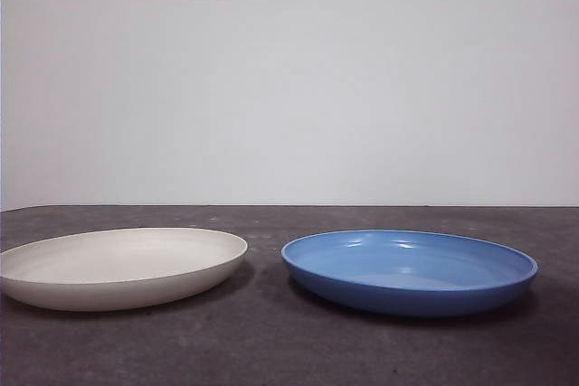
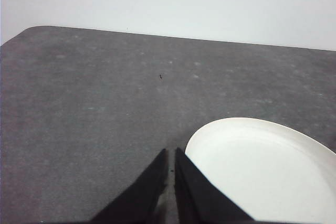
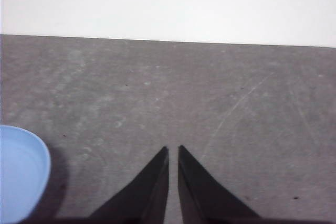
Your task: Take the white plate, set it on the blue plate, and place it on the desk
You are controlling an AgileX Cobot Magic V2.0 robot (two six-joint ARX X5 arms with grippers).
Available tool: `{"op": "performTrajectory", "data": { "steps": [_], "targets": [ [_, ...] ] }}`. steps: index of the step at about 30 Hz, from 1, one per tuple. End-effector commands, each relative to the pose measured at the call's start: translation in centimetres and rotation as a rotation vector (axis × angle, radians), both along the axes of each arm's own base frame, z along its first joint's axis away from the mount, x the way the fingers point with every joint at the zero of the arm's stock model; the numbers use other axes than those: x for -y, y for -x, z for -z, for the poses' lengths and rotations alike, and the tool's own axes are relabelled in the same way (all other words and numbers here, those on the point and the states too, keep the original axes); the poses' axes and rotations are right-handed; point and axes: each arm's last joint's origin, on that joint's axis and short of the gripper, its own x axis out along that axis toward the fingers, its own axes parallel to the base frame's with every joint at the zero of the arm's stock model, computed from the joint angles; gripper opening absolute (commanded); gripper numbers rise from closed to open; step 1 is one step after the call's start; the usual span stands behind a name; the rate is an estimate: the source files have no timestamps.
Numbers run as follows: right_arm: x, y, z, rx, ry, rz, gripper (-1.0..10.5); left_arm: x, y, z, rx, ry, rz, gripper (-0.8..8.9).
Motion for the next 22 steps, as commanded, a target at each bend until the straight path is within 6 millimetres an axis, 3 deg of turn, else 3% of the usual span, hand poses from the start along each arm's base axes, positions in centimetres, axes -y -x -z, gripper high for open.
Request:
{"op": "performTrajectory", "data": {
  "steps": [1, 9, 14, 22],
  "targets": [
    [-0.1, 0.0, 0.1, -0.001, -0.090, -0.040, 0.3, 0.0, -0.1, 0.6, -0.017, 0.026, -0.004, 0.18],
    [-0.2, 0.3, -1.6, 0.021, -0.317, -0.045, 0.1, 0.2, -0.2, -0.5, -0.049, 0.142, 0.008, 0.18],
    [-0.3, 0.8, -4.3, 0.012, -0.414, -0.059, 0.1, 0.4, -0.3, -3.5, -0.029, 0.182, 0.022, 0.18],
    [-0.7, 1.6, -9.2, -0.177, -0.408, -0.154, 0.1, 0.9, -1.2, -9.6, -0.041, 0.236, 0.075, 0.18]
  ]
}}
